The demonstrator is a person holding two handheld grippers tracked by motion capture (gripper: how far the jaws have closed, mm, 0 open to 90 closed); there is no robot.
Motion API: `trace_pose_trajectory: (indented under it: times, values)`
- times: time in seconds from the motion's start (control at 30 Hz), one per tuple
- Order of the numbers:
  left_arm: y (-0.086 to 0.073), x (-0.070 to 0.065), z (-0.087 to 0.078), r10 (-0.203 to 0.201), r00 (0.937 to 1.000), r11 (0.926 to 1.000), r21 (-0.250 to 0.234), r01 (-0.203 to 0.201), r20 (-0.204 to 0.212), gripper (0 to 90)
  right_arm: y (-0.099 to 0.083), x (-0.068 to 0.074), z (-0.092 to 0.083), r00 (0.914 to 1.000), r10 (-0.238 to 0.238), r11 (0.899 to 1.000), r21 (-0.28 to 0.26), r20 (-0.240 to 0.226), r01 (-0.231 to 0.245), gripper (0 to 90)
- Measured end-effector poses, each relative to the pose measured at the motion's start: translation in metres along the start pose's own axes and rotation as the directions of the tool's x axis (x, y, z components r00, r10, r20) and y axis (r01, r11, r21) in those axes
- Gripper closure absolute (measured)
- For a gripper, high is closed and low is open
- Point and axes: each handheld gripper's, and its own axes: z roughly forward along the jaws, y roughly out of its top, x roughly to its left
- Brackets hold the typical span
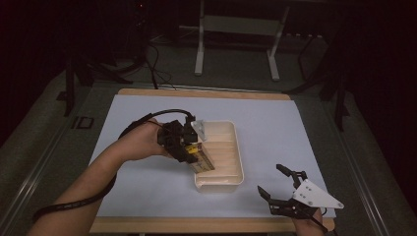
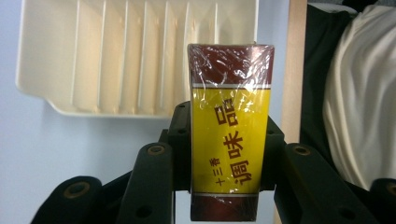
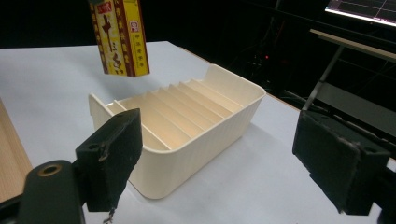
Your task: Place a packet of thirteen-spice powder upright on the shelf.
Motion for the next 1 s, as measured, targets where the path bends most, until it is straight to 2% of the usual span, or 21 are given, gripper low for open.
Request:
trace_pose_trajectory:
  times: [0.13, 0.17, 0.2, 0.37, 0.4, 0.6, 0.77, 0.8, 1.0]
  values:
    - [0.007, 0.001, 0.008, 0.016, 0.9998, 0.9999, -0.001, -0.016, 0.007, 68.1, 0.0, -0.001, -0.001, 1.0, -0.001, 1.0, 0.0, -0.001, 0.001, 16.0]
    - [0.009, 0.002, 0.01, 0.023, 0.9995, 0.9997, 0.006, -0.023, 0.02, 68.1, 0.0, 0.0, -0.001, 1.0, -0.002, 1.0, 0.0, -0.002, 0.002, 16.0]
    - [0.011, 0.001, 0.012, 0.035, 0.9993, 0.9994, 0.009, -0.035, 0.01, 68.1, 0.0, 0.0, -0.001, 1.0, -0.002, 1.0, 0.001, -0.002, 0.003, 16.0]
    - [0.018, 0.003, 0.022, 0.05, 0.9984, 0.9986, 0.013, -0.051, 0.026, 68.1, 0.0, 0.0, -0.001, 1.0, -0.005, 1.0, -0.002, -0.001, 0.005, 16.0]
    - [0.019, 0.003, 0.023, 0.057, 0.9982, 0.9983, 0.009, -0.058, 0.019, 68.1, -0.001, 0.0, -0.001, 1.0, -0.004, 1.0, -0.002, -0.001, 0.004, 16.0]
    - [0.023, 0.006, 0.031, 0.066, 0.9976, 0.9976, 0.019, -0.066, 0.024, 68.1, -0.001, -0.001, -0.002, 1.0, -0.002, 1.0, -0.002, -0.002, 0.002, 16.0]
    - [0.022, 0.009, 0.039, 0.07, 0.9974, 0.9963, 0.049, -0.07, 0.017, 68.1, -0.001, -0.001, -0.002, 1.0, -0.001, 1.0, -0.001, -0.004, 0.001, 16.0]
    - [0.022, 0.009, 0.04, 0.062, 0.9977, 0.9963, 0.057, -0.064, 0.028, 68.1, -0.001, -0.001, -0.002, 1.0, -0.001, 1.0, -0.001, -0.005, 0.001, 16.0]
    - [0.024, 0.01, 0.042, 0.065, 0.9973, 0.9969, 0.042, -0.067, 0.035, 67.9, -0.001, 0.0, -0.002, 1.0, -0.006, 1.0, 0.0, -0.008, 0.006, 16.0]
